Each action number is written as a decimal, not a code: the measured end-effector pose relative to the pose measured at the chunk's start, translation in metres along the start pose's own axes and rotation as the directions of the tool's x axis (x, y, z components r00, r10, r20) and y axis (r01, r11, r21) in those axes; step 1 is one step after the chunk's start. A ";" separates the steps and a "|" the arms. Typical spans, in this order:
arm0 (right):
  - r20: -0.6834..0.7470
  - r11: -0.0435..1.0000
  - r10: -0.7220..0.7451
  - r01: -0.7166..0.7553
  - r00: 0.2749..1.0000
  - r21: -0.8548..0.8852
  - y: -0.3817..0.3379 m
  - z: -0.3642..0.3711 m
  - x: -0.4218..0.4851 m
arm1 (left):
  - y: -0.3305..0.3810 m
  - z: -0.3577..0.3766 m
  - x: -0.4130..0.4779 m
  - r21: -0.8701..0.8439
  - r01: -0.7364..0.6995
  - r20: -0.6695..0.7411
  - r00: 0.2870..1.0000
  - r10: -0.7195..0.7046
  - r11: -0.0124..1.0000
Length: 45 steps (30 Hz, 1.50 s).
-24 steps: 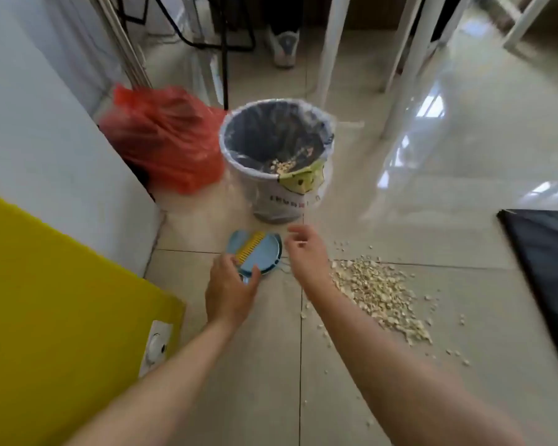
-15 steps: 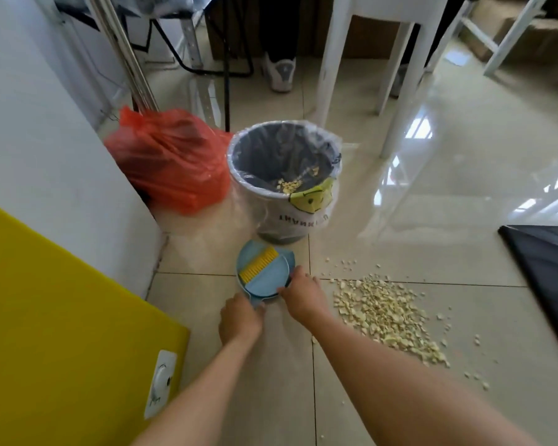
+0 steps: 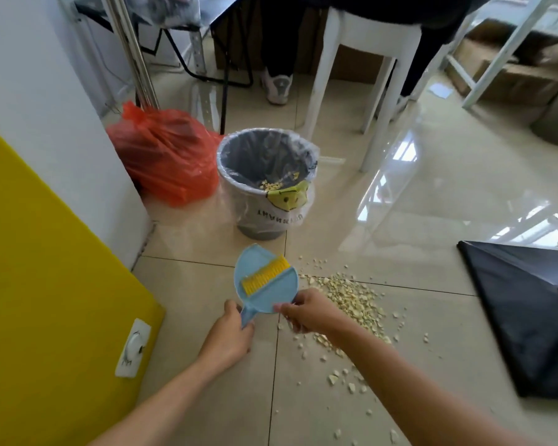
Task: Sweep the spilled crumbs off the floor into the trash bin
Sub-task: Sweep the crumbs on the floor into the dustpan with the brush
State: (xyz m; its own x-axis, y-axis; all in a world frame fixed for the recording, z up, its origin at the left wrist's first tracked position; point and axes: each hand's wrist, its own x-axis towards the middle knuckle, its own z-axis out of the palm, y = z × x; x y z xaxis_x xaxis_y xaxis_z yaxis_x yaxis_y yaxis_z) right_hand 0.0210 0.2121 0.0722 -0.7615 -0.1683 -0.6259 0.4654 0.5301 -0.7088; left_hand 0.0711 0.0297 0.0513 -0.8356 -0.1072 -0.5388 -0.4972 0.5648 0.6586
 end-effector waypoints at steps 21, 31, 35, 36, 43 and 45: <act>-0.417 0.319 -0.254 -0.331 0.873 -0.888 -0.021 -0.203 0.219 | -0.048 0.039 -0.025 -0.305 0.248 0.238 0.955 -0.179 0.919; -0.084 0.244 -0.185 -0.037 0.979 -0.969 0.064 -0.129 0.107 | -0.028 0.023 -0.043 -0.335 0.296 0.213 0.948 -0.235 0.895; -0.005 0.238 -0.086 0.015 0.996 -0.971 0.102 -0.111 0.040 | -0.040 0.031 -0.038 -0.243 0.224 0.153 0.970 -0.191 0.944; -0.006 0.240 -0.084 0.014 0.996 -0.971 0.102 -0.111 0.028 | -0.044 0.029 -0.039 -0.271 0.211 0.151 0.973 -0.174 0.939; -0.093 0.243 -0.323 -0.013 0.942 -0.970 0.028 -0.114 0.103 | -0.063 0.032 -0.041 -0.324 0.284 0.137 0.958 -0.252 0.903; -0.159 0.252 -0.315 -0.079 0.936 -0.965 0.011 -0.110 0.134 | -0.065 0.037 -0.043 -0.333 0.288 0.142 0.957 -0.254 0.898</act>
State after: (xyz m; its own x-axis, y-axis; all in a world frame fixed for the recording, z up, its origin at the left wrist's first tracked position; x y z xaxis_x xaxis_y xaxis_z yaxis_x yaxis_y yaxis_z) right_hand -0.1257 0.2870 0.0164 -0.9307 -0.1924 -0.3111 -0.2579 0.9483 0.1850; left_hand 0.1481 0.0272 0.0122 -0.6401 -0.1299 -0.7573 -0.7647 0.2038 0.6114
